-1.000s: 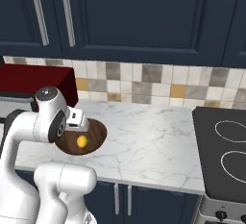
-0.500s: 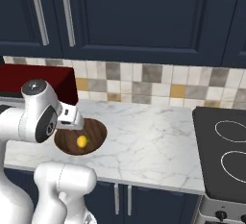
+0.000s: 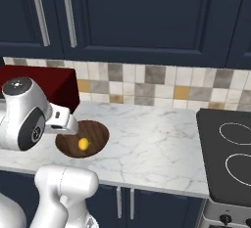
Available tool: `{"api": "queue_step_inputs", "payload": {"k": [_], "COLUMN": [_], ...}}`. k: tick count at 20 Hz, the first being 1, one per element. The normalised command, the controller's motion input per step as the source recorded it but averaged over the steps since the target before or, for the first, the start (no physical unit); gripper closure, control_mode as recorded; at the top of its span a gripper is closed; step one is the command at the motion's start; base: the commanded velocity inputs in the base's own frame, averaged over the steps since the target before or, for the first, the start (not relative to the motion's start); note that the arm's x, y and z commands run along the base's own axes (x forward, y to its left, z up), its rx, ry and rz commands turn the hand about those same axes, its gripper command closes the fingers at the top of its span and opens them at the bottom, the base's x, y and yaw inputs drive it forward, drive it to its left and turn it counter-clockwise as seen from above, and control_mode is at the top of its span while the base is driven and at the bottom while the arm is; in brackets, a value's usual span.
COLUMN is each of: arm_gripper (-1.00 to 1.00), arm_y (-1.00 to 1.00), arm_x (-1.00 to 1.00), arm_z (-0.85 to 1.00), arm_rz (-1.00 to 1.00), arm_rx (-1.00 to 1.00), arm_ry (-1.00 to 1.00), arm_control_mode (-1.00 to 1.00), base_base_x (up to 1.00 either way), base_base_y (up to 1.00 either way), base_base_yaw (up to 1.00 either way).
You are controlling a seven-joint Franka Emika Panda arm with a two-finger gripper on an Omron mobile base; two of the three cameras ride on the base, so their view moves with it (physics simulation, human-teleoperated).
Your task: Take the broccoli, pear, and lemon from the freezer and place them in the bowl on the counter.
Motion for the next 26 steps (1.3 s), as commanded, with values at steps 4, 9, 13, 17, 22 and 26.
{"api": "queue_step_inputs", "payload": {"k": [4,9,13,17,22,26], "arm_gripper": [-1.00,-1.00,-1.00,-1.00,-1.00,-1.00], "arm_y": [-0.01,0.00,-0.11,-0.13,0.00,0.00], "arm_x": [-0.34,-0.41,-0.30,-0.18,-0.06,0.00], "arm_z": [0.24,0.18,0.20,0.20,0.00,0.00], "arm_rz": [0.00,0.00,-0.03,-0.04,0.00,0.00], "arm_rx": [0.00,0.02,0.06,0.03,0.00,0.00], "arm_ry": [-0.05,-0.03,0.00,-0.01,-0.01,0.00], "arm_control_mode": [-1.00,-1.00,-1.00,-1.00,1.00,1.00], "base_base_x": [0.00,0.00,0.00,0.00,-0.67,-1.00], "base_base_y": [0.00,0.00,0.00,0.00,0.00,0.03], "base_base_yaw": [0.00,0.00,0.00,0.00,0.00,0.00]}}
